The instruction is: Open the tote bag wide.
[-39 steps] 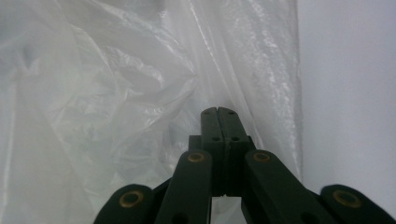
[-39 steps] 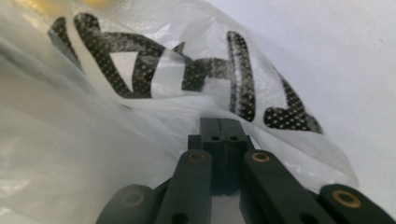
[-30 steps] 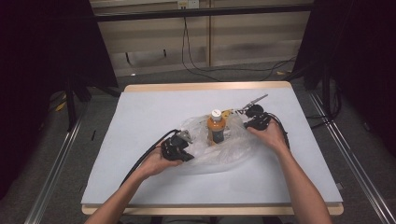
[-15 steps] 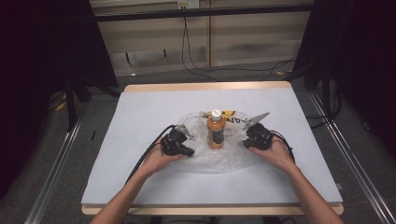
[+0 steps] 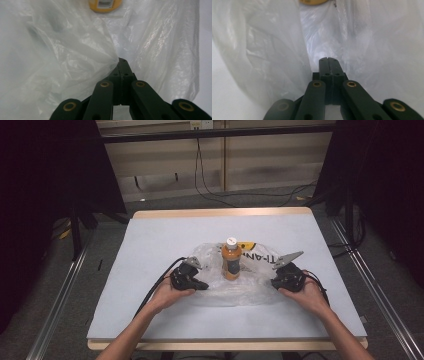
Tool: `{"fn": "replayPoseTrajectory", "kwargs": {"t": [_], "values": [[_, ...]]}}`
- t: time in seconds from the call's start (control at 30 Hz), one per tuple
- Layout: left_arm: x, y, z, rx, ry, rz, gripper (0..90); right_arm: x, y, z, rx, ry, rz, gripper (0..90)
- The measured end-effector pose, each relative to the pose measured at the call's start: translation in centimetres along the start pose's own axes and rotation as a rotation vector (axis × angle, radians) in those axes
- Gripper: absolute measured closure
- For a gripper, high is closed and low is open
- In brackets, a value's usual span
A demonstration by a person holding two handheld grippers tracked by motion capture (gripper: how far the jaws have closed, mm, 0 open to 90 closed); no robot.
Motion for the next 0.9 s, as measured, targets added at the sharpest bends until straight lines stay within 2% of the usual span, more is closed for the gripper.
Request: {"fn": "replayPoseTrajectory", "kwargs": {"t": [0.03,0.1,0.2,0.27,0.3,0.33,0.4,0.43,0.47,0.53,0.6,0.63,0.67,0.7,0.77,0.8,0.83,0.87,0.9], "values": [[0.0,0.0,-0.1,-0.002,-0.004,-0.002,90.0,-0.2,-0.2,-0.1,-0.003,0.001,-0.01,90.0],[-0.1,-0.1,0.0,-0.015,-0.017,-0.007,90.0,-0.6,-0.7,-0.2,0.014,-0.027,-0.034,90.0],[-0.1,-0.4,0.8,-0.021,0.032,-0.072,90.0,-1.2,-1.1,-0.7,0.049,-0.076,-0.088,90.0],[0.0,-0.3,1.5,-0.036,0.038,-0.087,90.0,-1.4,-1.1,-1.3,0.074,-0.106,-0.111,90.0],[0.0,-0.4,1.8,-0.027,0.07,-0.113,90.0,-1.5,-1.2,-1.8,0.073,-0.131,-0.122,90.0],[0.0,-0.3,2.0,-0.03,0.071,-0.112,90.0,-1.6,-1.2,-2.2,0.094,-0.148,-0.134,90.0],[0.1,0.0,2.0,-0.033,0.063,-0.114,90.0,-1.6,-1.2,-2.8,0.098,-0.167,-0.156,90.0],[0.0,0.2,1.8,-0.054,0.055,-0.131,90.0,-1.7,-1.1,-2.9,0.097,-0.173,-0.175,90.0],[0.0,0.5,1.5,-0.02,0.055,-0.16,89.7,-1.7,-0.9,-2.8,0.101,-0.174,-0.194,90.0],[-0.1,1.3,1.1,-0.015,0.036,-0.196,89.0,-1.9,-0.2,-2.5,0.109,-0.153,-0.226,90.0],[-0.3,2.1,0.5,-0.013,0.034,-0.242,89.0,-2.2,0.8,-2.2,0.099,-0.161,-0.281,90.0],[-0.3,2.6,0.2,-0.004,0.034,-0.285,89.0,-2.3,1.4,-2.1,0.09,-0.163,-0.313,90.0],[-0.3,3.0,0.0,-0.013,0.027,-0.29,89.0,-2.4,2.1,-1.9,0.083,-0.17,-0.348,90.0],[-0.3,3.4,-0.2,-0.032,0.013,-0.316,89.0,-2.5,2.6,-1.8,0.085,-0.169,-0.369,90.0],[-0.1,4.3,-0.8,-0.028,0.012,-0.383,88.6,-2.6,3.7,-1.3,0.072,-0.173,-0.423,89.3],[0.1,4.8,-1.0,-0.05,0.005,-0.407,86.3,-2.6,4.3,-1.1,0.078,-0.168,-0.442,83.1],[0.3,5.1,-1.1,-0.054,-0.003,-0.415,85.9,-2.5,4.9,-0.9,0.085,-0.175,-0.462,81.8],[0.5,5.3,-1.2,-0.057,0.001,-0.424,84.4,-2.4,5.2,-0.7,0.074,-0.175,-0.475,78.4],[0.7,5.5,-1.4,-0.065,0.002,-0.437,80.9,-2.2,5.5,-0.6,0.079,-0.169,-0.487,72.0]]}}
Point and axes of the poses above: each handheld gripper's, and its own axes: y roughly backward along the jaws, x roughly out of its underside, z roughly to its left, the point moved 3 cm from there along -y, roughly forward along the jaws, and after that the axes turned 1 degree about x, right-handed, at the moved point
